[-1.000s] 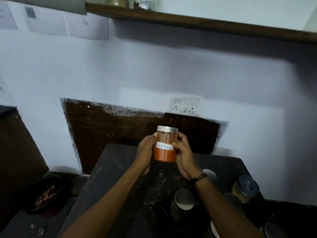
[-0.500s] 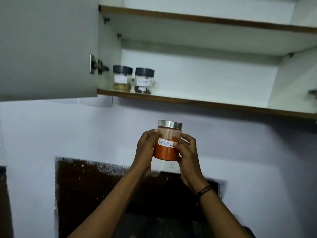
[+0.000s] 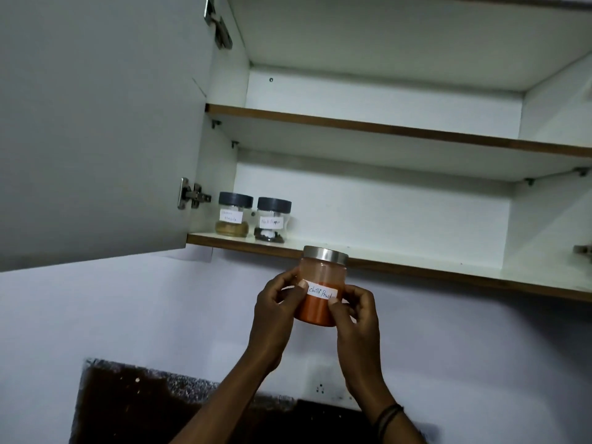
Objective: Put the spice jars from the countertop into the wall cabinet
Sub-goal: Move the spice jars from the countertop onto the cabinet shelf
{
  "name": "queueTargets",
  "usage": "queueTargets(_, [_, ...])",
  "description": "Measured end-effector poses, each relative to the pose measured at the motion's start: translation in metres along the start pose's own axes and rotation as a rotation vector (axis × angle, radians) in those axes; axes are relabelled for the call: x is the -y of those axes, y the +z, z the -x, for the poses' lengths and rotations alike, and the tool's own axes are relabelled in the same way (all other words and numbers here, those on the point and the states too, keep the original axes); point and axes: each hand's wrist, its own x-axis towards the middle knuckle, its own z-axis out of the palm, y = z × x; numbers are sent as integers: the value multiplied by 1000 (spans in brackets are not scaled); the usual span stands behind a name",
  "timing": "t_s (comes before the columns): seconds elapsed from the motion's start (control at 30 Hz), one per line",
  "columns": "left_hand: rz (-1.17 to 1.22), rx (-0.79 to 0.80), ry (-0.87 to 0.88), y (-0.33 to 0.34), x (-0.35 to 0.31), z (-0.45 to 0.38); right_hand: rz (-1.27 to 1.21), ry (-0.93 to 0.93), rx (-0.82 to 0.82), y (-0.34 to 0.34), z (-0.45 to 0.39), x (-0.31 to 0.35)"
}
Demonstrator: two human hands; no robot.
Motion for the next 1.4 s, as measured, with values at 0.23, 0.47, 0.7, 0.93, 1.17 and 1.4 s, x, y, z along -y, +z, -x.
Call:
queueTargets(0.23, [-46, -69, 165, 19, -41, -52, 217, -161, -4, 12, -57, 25])
queueTargets(0.47, [-301, -102, 228, 35, -56, -120, 314, -184, 2, 42, -132, 33])
queueTargets(0.7, [-531, 32, 64, 42, -49, -170, 478, -30, 85, 60, -191, 17])
queueTargets(0.93, [-688, 56, 36, 39, -31, -192, 610, 23, 260, 73, -212, 6])
queueTargets(1.17, [-877, 55, 22, 36, -15, -204, 739, 56, 501, 72, -218, 8])
queueTargets(1.4, [-926, -63, 198, 37, -16, -183, 720, -42, 377, 68, -203, 11])
